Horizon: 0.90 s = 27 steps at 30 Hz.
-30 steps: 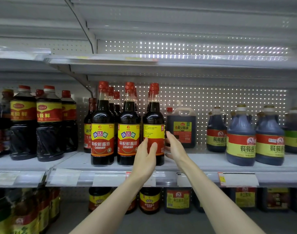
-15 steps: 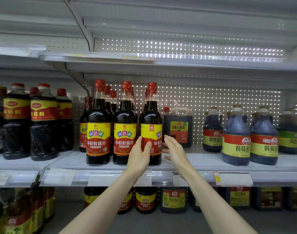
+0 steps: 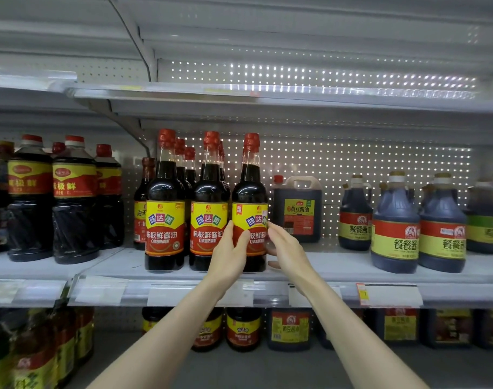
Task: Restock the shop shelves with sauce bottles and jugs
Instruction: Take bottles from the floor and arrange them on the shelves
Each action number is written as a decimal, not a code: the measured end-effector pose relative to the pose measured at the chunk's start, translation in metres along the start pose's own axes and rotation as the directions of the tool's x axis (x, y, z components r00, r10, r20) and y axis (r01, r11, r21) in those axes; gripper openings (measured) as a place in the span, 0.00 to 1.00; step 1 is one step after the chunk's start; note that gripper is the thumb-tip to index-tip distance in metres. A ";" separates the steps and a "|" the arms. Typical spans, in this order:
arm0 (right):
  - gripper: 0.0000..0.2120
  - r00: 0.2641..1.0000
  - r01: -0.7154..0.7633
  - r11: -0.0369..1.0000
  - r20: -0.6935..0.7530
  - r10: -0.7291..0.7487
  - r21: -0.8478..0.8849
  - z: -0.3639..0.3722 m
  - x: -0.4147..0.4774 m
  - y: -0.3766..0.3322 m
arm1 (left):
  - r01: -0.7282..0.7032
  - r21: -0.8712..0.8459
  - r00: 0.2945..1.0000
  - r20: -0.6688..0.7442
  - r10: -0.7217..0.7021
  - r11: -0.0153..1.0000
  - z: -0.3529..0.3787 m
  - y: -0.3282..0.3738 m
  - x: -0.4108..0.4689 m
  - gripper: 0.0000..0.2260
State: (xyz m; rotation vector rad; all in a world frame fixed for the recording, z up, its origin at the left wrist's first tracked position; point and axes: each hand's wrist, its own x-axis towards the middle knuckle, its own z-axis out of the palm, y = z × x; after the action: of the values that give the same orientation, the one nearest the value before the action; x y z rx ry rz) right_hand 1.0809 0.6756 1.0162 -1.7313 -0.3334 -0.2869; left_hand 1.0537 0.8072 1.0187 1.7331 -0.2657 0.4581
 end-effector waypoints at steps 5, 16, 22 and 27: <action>0.21 1.000 -0.011 1.000 -0.015 0.011 0.008 0.003 0.007 -0.001 | -0.031 -0.017 0.999 -0.028 0.030 0.999 0.004 0.004 -0.007 0.23; 0.20 1.000 0.020 0.998 -0.017 -0.019 0.053 0.008 0.003 0.000 | -0.029 -0.006 1.000 0.004 0.029 1.000 0.001 0.001 -0.006 0.19; 0.20 0.997 0.044 0.999 -0.056 -0.043 0.012 0.009 0.001 0.002 | 0.002 -0.013 1.000 0.006 -0.001 1.000 -0.003 -0.004 -0.003 0.21; 0.20 1.000 0.019 0.999 -0.001 -0.019 0.050 0.011 0.003 -0.002 | -0.017 0.008 0.999 -0.044 0.017 1.000 -0.001 -0.004 -0.009 0.24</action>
State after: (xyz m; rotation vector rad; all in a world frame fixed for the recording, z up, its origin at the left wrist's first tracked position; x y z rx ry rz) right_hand 1.0835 0.6873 1.0168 -1.6802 -0.3537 -0.2903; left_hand 1.0468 0.8082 1.0114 1.7276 -0.2477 0.5097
